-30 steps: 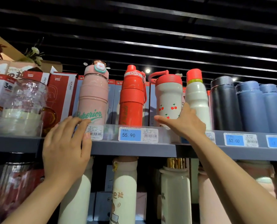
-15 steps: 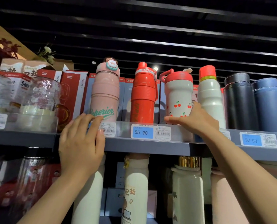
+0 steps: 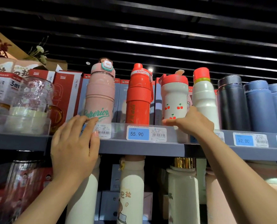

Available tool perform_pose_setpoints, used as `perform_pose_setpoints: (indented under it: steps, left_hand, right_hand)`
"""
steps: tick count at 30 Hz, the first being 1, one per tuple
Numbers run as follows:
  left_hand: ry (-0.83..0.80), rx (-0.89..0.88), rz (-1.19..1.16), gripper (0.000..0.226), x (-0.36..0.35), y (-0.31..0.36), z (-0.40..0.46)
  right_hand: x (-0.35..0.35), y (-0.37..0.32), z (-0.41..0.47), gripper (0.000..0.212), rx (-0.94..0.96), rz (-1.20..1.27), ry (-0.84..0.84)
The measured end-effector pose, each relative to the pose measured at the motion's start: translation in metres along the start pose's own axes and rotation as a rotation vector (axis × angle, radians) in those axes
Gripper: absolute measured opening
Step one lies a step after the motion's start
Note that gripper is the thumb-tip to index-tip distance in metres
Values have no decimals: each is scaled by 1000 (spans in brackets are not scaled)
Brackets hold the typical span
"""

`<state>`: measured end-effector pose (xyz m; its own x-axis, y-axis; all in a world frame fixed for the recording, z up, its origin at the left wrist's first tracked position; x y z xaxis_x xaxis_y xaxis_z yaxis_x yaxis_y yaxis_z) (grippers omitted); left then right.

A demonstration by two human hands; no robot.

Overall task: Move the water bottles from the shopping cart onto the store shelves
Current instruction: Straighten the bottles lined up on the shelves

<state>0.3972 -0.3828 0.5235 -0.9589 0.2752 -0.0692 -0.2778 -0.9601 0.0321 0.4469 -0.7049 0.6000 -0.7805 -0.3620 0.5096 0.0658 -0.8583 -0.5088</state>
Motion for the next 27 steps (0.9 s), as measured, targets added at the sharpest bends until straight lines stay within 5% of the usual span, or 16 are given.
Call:
perform_pose_setpoints:
  steps: [4,8,14,27]
  left_hand:
    - [5,-6,6,40,-1,1,1]
    - [14,-9,-1,40,0,1,0]
    - [11,4,-6,40,1,0,0]
    - [-27,18,1,44,0,-1,0]
  right_hand:
    - [1,-2,-1,81,64,85,-48]
    - [-3,-3,1,99,60,223,-172]
    - [1,-3,-1,119,38,51,-26]
    - [-13,-3,10,92,117,194,-225]
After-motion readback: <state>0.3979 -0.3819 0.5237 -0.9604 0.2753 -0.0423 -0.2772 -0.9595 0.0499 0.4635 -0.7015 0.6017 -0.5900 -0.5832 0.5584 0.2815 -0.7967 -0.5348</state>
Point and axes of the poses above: each hand's wrist, its own z-axis towards the middle knuckle, its own x-axis out of the back of the hand, y = z × x, the point moved 8 cm from there along z, towards the middle knuckle
